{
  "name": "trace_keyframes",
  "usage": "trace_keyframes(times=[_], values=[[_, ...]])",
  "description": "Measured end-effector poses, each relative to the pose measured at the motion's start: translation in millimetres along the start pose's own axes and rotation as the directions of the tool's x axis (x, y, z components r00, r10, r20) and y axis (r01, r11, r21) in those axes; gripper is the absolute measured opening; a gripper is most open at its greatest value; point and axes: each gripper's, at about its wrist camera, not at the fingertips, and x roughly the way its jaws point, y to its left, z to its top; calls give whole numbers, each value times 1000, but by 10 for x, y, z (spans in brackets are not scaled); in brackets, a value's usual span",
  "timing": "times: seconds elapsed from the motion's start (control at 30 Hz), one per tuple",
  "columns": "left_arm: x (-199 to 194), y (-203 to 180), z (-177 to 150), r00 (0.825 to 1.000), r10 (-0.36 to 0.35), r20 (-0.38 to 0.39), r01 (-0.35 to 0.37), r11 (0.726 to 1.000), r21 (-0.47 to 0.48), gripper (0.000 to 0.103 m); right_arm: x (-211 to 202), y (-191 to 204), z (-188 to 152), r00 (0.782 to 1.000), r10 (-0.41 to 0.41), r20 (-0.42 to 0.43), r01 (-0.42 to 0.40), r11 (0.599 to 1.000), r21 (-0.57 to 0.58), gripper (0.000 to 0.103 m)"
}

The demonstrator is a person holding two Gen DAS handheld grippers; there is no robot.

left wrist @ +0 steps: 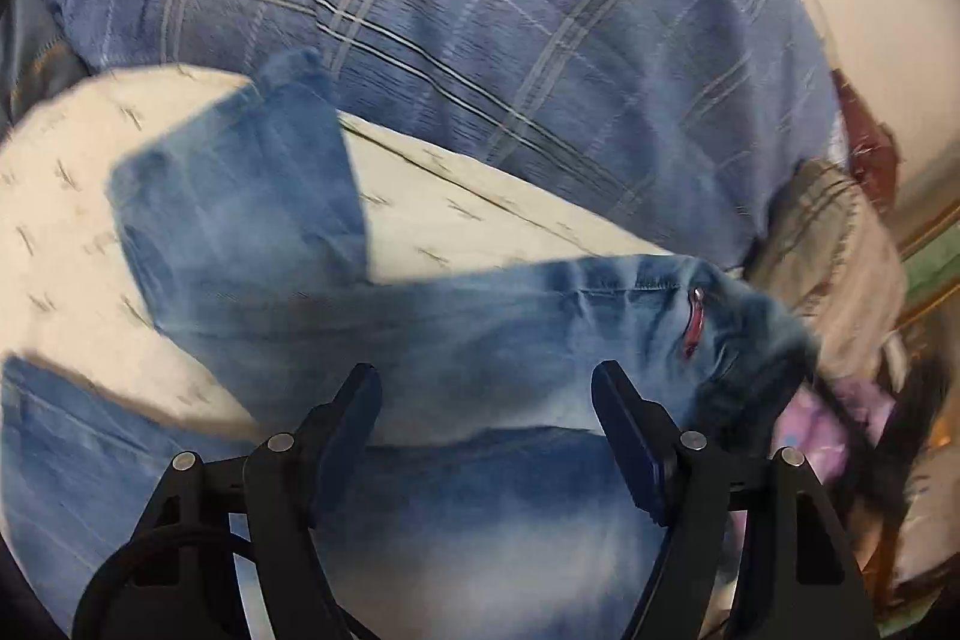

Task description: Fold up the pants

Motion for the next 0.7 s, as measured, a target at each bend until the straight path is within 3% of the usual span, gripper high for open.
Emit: trace_keyframes(times=[0.1, 0.17, 0.3, 0.4, 0.5, 0.57, 0.63, 0.7], values=[[76, -101, -58, 999, -12, -37, 11, 1000, -22, 74, -317, 47, -381, 997, 36, 65, -39, 998, 42, 11], [140, -193, -87, 997, -32, -65, 31, 999, -25, 74, -356, -73, -619, 998, 16, 60, -22, 994, 107, 11], [260, -263, -76, 994, -87, -69, 78, 989, -125, 74, -420, -254, -1033, 1000, 17, -4, -15, 983, 185, 11], [359, -378, -125, 996, -54, -71, 46, 993, -113, 73, -364, -463, -1202, 996, 11, -88, 12, 967, 254, 11], [222, -431, -295, 996, -84, 15, 85, 984, -157, 74, -302, -709, -1246, 990, 65, -128, -16, 936, 351, 12], [142, -428, -401, 997, -58, 44, 64, 985, -160, 76, -279, -722, -1262, 986, 60, -154, -3, 937, 348, 12], [249, -437, -438, 1000, 16, 11, -14, 986, -165, 73, -267, -706, -1265, 984, 57, -167, 3, 940, 342, 12], [396, -454, -453, 996, 89, -26, -92, 986, -137, 57, -277, -703, -1289, 984, 55, -169, 6, 940, 341, 12]])
